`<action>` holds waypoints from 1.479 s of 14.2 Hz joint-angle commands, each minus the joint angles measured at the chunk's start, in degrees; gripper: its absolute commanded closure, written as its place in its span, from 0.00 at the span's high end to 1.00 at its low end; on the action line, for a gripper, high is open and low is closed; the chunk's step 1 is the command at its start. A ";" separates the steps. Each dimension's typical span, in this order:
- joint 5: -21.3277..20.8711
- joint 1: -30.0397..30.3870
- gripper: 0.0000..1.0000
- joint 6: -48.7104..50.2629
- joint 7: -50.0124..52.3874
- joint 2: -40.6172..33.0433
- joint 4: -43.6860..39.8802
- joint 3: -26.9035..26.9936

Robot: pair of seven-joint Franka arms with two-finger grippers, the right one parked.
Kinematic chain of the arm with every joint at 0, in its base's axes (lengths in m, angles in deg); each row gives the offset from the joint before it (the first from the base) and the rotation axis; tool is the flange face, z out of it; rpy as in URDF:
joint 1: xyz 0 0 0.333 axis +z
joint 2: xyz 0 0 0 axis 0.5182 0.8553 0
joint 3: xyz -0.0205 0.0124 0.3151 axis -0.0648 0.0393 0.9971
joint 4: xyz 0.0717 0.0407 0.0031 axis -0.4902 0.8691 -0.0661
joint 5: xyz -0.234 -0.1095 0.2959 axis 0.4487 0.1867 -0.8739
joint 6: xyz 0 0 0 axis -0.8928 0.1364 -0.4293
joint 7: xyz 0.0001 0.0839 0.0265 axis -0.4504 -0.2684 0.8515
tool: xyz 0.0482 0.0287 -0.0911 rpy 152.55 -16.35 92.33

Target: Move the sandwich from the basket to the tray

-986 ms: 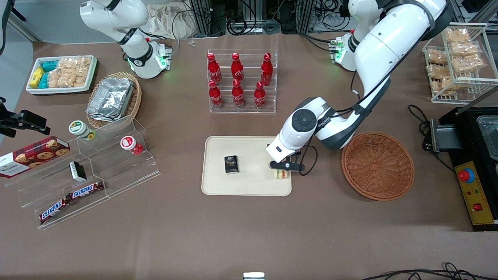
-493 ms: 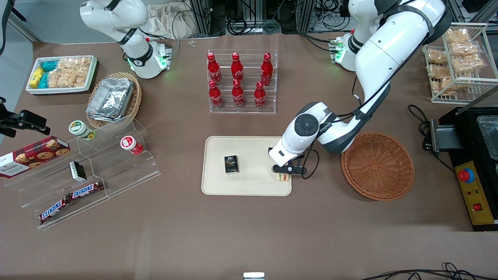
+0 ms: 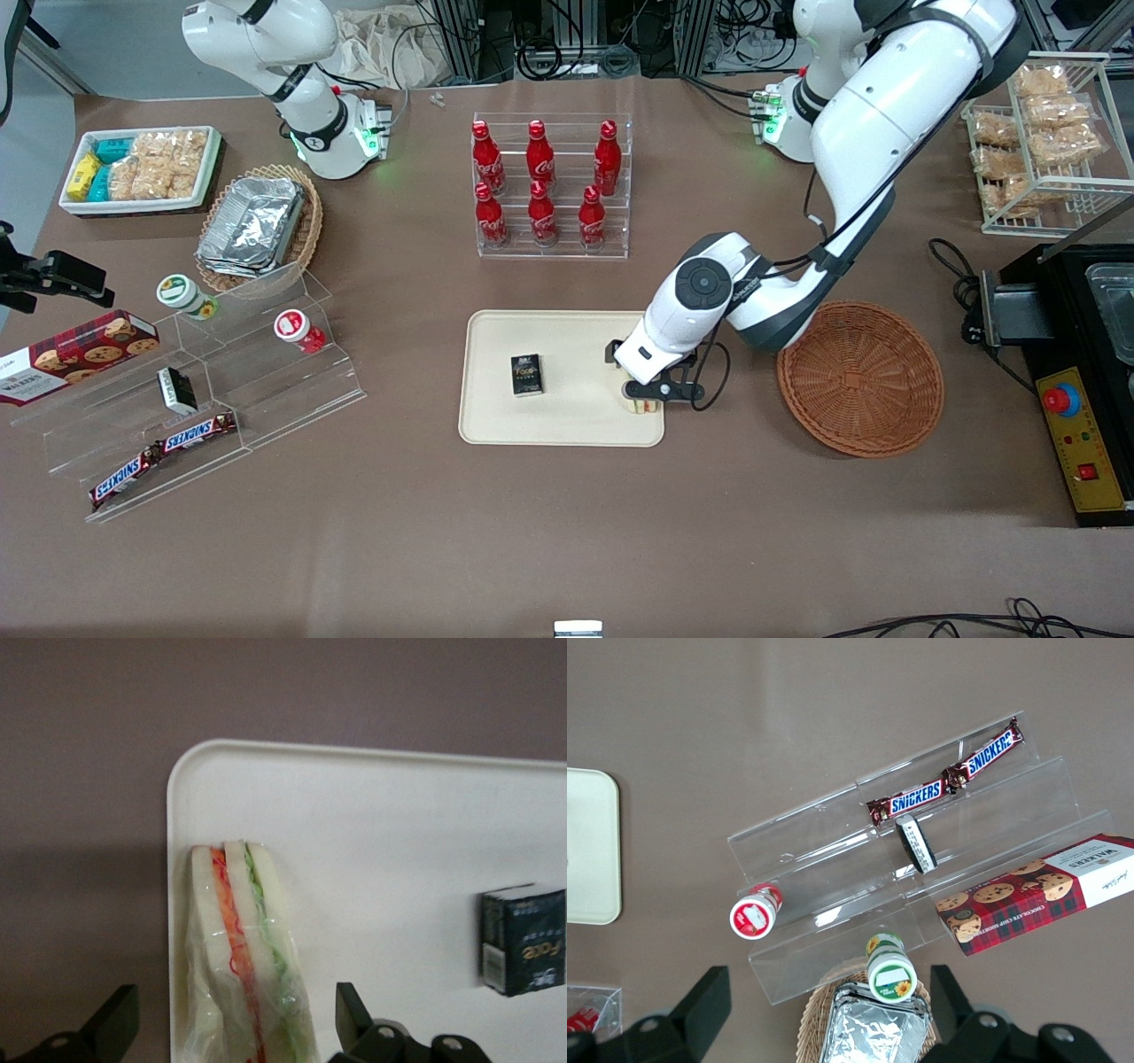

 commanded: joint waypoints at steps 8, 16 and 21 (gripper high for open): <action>6.30 4.63 1.00 20.46 3.88 -15.05 -8.78 -1.36; 25.98 5.09 1.00 43.85 -18.60 -27.95 -15.22 12.93; 26.08 1.73 1.00 51.87 -30.57 -36.22 -11.72 24.91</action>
